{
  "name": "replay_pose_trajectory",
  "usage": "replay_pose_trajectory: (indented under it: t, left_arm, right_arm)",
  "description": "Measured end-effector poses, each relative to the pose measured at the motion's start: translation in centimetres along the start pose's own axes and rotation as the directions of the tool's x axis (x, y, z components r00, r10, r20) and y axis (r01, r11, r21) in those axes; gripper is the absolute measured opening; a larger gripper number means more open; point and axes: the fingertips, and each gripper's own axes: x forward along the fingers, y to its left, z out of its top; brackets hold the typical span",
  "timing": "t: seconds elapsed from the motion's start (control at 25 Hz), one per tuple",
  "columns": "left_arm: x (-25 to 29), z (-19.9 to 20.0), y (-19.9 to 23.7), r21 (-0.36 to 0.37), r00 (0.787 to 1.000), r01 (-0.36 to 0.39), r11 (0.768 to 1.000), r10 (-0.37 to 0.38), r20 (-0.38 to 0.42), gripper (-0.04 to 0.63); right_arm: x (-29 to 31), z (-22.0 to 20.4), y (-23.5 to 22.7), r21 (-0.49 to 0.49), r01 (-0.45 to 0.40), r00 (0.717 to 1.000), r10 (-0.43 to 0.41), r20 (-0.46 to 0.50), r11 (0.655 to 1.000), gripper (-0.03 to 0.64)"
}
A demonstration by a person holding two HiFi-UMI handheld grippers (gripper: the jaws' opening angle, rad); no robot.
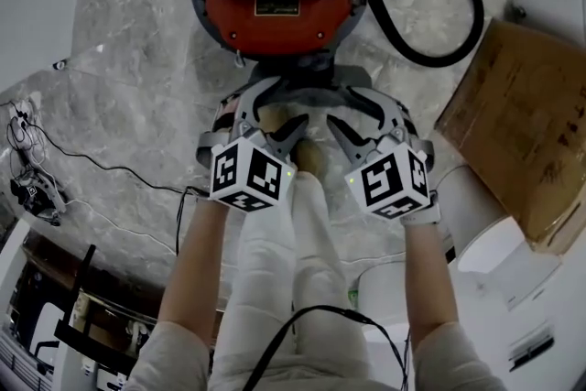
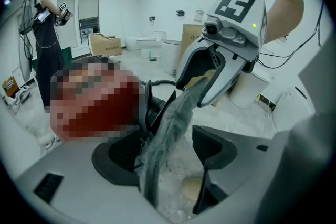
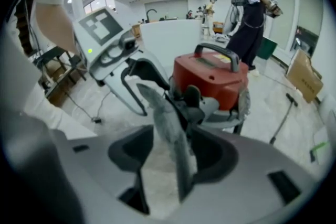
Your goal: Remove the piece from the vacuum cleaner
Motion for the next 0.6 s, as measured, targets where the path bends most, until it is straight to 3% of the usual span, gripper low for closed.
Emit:
replay_pose_trajectory:
  t: [0.32,0.6]
  left_arm:
    - [1.4,-0.4,0.3,0.084,1.000,0.016,0.996,-0.013,-0.028,0.308]
    - [2.5,-1.3,-0.7,0.178,0.996,0.046,0.983,-0.033,-0.078,0.305]
  right_arm:
    - [1.8,-0.9,-0.6,-0.086,0.021,0.998,-0.026,-0.057,0.996,0.213]
    - [2.4,-0.8,-0.5,-0.108,-0.022,0.999,0.018,-0.036,0.994,0.213]
